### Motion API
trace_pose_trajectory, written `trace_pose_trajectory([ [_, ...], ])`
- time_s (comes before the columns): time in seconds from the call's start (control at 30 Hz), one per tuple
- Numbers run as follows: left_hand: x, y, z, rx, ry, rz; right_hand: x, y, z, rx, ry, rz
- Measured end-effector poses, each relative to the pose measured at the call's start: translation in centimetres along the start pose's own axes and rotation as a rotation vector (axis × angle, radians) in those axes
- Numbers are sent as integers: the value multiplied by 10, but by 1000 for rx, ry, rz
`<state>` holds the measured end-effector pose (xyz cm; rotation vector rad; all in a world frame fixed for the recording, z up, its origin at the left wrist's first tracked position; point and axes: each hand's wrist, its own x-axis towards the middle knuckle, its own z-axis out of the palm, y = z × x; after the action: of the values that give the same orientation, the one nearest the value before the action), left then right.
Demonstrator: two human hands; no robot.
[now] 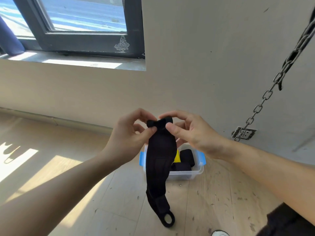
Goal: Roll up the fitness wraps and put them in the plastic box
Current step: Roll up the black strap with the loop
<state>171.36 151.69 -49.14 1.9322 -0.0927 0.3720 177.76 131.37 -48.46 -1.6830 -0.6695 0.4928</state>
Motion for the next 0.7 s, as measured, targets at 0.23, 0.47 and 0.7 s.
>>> trace_pose_trajectory([
  [0.23,-3,-4,3,86,12,104,1,4,-2,175,26,15],
  [0.47,-4,-3,6,58,22,50,0,6,-2,50,34,-82],
  [0.7,-3,2,3,-147,-151,-121,-1,5,2,44,167,-99],
])
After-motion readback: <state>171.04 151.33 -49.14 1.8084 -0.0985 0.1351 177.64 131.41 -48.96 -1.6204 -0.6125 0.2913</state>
